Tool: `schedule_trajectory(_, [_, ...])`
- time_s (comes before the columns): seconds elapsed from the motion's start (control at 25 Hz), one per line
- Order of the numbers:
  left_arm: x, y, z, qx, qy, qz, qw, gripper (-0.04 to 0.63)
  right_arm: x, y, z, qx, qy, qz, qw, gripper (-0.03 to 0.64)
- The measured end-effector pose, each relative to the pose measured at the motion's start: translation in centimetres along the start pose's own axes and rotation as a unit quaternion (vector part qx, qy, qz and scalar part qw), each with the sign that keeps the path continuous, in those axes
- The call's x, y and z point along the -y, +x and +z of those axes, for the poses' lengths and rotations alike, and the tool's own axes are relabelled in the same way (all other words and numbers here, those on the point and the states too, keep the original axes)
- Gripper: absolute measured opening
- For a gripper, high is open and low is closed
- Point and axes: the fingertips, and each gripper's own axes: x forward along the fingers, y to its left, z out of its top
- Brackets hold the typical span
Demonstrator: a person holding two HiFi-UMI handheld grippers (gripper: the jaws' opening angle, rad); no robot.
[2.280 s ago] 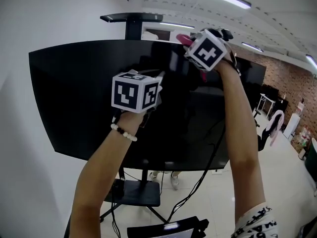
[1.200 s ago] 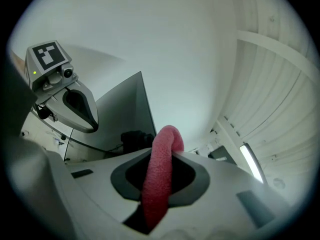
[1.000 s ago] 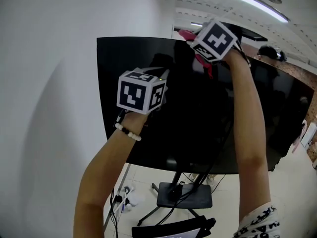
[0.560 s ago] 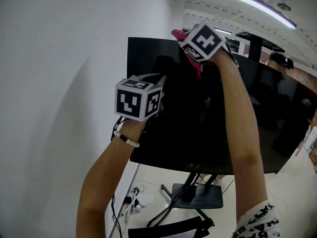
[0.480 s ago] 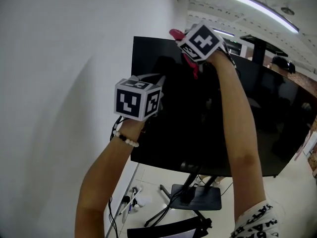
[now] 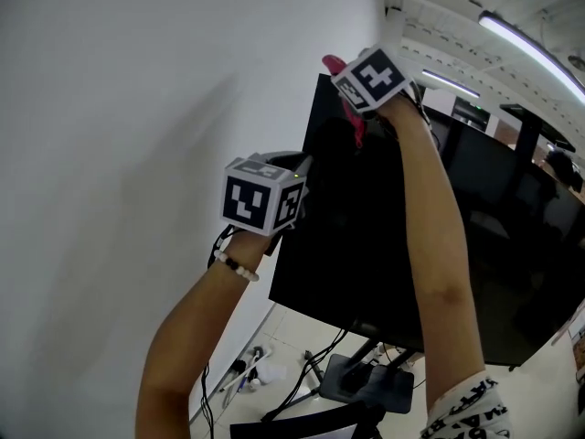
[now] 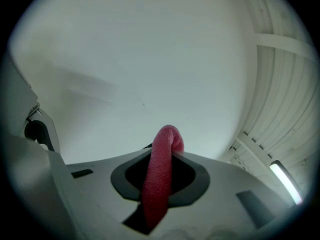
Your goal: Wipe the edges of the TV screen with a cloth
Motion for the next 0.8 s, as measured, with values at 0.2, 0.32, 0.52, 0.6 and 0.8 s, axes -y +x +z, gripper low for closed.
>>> schedule_trajectory(0.2, [-2.0, -1.4, -1.0, -0.009, -0.003, 0.021, 0.9997, 0.002, -1.6, 2.1, 2.7, 0.016, 0.001, 0.008, 1.0, 0.069])
schedule_trajectory(0.32, [-3.3, -2.7, -1.7, -0.018, -0.003, 0.033, 0.9993, 0.002, -3.2, 2.8, 4.6, 0.047, 0.03, 0.028, 0.998, 0.069])
schedule_trajectory(0.52, [-5.0, -4.8, -2.7, -0.023, -0.012, 0.049, 0.9985, 0.002, -6.1, 2.2, 6.4, 0.167, 0.237, 0.056, 0.956, 0.067])
schedule_trajectory(0.6, [-4.9, -4.5, -3.0, -0.026, -0.013, 0.049, 0.9984, 0.002, -6.1, 2.8, 5.0, 0.168, 0.272, 0.048, 0.946, 0.067])
schedule_trajectory(0.8, [-4.6, -5.1, -2.5, -0.017, -0.017, 0.041, 0.9989, 0.002, -5.8, 2.6, 2.8, 0.152, 0.325, 0.025, 0.933, 0.067])
